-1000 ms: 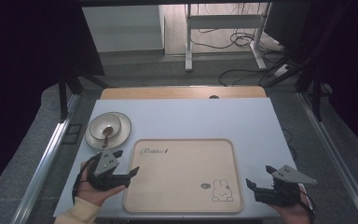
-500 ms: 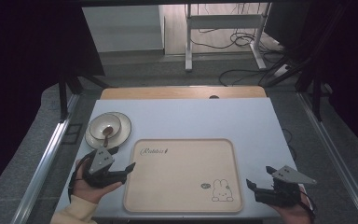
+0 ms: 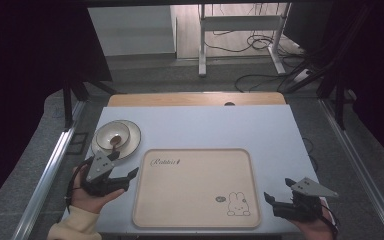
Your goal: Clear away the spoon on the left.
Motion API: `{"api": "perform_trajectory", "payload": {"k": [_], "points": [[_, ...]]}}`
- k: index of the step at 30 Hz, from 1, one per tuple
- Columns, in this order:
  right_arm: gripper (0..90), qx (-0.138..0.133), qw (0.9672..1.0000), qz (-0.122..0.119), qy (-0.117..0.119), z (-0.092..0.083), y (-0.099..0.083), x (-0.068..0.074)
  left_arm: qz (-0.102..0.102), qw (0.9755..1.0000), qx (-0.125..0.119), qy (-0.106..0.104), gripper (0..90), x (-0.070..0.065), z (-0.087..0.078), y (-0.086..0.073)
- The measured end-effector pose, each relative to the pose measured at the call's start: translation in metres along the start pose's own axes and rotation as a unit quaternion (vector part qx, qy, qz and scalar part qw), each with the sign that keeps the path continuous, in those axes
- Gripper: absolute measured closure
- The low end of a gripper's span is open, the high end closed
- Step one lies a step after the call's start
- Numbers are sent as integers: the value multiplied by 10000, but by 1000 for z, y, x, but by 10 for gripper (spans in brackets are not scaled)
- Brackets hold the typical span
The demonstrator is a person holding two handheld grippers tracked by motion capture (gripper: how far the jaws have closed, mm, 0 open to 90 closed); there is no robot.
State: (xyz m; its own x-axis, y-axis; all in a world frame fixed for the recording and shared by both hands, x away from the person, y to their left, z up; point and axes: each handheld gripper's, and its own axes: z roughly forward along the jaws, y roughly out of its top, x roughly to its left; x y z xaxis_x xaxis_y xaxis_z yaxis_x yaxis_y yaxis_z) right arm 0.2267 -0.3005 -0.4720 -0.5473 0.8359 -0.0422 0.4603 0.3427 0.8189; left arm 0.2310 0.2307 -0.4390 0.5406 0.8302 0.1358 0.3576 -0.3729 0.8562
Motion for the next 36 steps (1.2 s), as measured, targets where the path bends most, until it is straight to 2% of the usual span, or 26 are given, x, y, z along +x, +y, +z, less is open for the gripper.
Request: {"api": "perform_trajectory", "payload": {"k": [14,23,31,36], "points": [[146,30,10000,-21,-16,1,-1,-1,-194,9996,-37,224,222,18,-4,-5],[147,54,10000,-22,-22,1,-1,-1,-246,9991,0,346,214,29,-4,-13],[148,69,10000,-32,-33,2,-2,-1,-253,9987,109,426,216,37,2,-22],[148,96,9999,-34,-33,2,-2,-1,-212,9983,172,507,250,41,9,-28]]}}
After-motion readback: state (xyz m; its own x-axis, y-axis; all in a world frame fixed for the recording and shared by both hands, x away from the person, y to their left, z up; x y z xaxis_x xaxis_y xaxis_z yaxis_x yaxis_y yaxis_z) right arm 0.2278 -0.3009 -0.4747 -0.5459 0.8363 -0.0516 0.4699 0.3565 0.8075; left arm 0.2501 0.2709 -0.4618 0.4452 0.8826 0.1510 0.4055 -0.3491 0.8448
